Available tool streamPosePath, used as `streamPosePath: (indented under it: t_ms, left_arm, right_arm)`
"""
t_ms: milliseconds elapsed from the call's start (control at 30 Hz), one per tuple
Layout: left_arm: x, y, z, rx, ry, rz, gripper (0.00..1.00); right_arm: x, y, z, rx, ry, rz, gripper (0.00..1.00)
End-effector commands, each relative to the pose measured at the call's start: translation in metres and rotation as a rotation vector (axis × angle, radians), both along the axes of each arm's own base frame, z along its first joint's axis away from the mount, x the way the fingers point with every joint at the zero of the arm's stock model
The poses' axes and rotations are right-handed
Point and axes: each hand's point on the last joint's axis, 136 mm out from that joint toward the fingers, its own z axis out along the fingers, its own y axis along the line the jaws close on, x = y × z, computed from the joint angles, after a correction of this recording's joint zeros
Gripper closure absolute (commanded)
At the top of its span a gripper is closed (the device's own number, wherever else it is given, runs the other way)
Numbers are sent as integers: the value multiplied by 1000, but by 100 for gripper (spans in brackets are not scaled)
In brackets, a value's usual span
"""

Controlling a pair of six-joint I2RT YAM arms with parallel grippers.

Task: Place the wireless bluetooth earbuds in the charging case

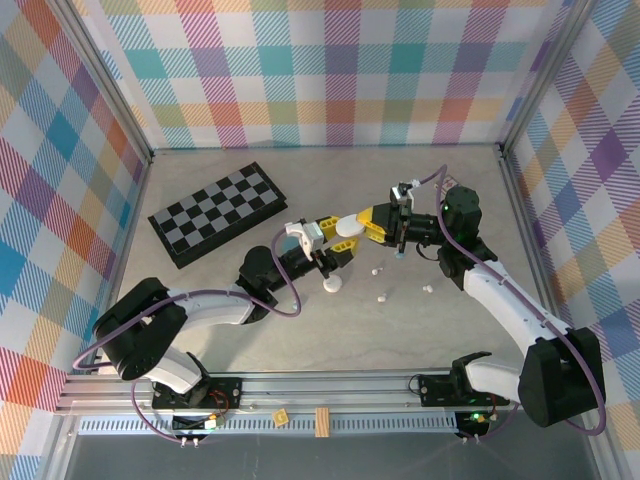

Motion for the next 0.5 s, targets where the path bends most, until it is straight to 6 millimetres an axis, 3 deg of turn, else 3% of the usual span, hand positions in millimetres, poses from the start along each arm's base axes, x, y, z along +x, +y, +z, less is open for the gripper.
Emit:
streamPosePath:
  t_ms: [0,67,233,300,367,467]
  left_arm:
    - [-4,-2,22,-47,-67,-34,59]
    - [-4,-2,23,-48,-67,-37,64]
    - [-6,-3,24,-49,-71,-42,65]
    - [-6,-3,24,-49,-71,-44,62]
    - [-6,-3,24,-51,-66,-44,53]
    - [-5,-3,25,-53,-65,-46,52]
  right_arm:
    - [-2,-2,11,7,-53,-1,92]
    - [-2,-1,10,6,-52,-1,92]
    - [-2,-2,9,-3,-51,-5,92]
    - [-2,-2,9,-3,-52,-8,92]
    - [-2,-2,10,-4,-54,-7,92]
    - [-2,-2,9,-6,-52,-7,92]
